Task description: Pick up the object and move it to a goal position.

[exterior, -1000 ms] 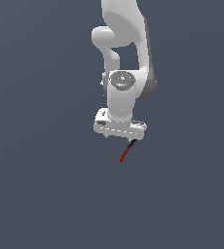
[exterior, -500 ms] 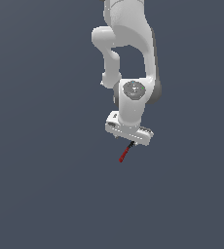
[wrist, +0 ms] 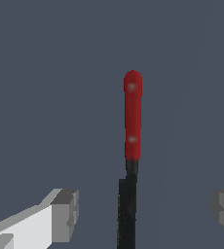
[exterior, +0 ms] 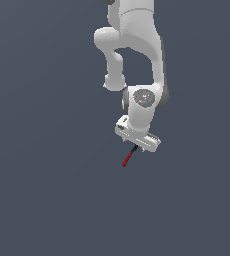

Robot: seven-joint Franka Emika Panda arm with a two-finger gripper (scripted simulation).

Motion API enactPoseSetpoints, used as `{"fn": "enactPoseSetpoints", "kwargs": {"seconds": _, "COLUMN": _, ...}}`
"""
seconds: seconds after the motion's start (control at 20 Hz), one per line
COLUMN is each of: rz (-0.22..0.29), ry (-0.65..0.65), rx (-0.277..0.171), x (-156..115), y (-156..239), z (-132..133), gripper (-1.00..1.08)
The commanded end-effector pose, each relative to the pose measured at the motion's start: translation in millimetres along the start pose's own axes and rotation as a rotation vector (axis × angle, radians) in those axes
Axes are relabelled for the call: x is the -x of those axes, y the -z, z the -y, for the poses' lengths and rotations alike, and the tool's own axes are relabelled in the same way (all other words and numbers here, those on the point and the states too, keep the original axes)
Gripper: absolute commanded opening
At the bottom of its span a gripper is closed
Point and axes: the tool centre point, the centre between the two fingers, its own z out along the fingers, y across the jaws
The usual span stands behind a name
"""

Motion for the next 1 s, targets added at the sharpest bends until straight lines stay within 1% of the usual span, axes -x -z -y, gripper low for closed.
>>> {"fn": "enactPoseSetpoints", "kwargs": {"seconds": 0.0, "rz": 0.0, "ry": -0.024, "rx": 0.001, "x": 3.3, "y": -3.7, "z": 1.7, "gripper": 1.0}}
{"fn": "enactPoseSetpoints", "kwargs": {"seconds": 0.5, "rz": 0.001, "ry": -0.04, "rx": 0.002, "x": 6.6, "y": -9.9, "z": 3.3, "gripper": 1.0}}
{"fn": "enactPoseSetpoints", "kwargs": {"seconds": 0.95, "rz": 0.0, "ry": -0.043, "rx": 0.001, "x": 7.5, "y": -47.4, "z": 2.4, "gripper": 1.0}}
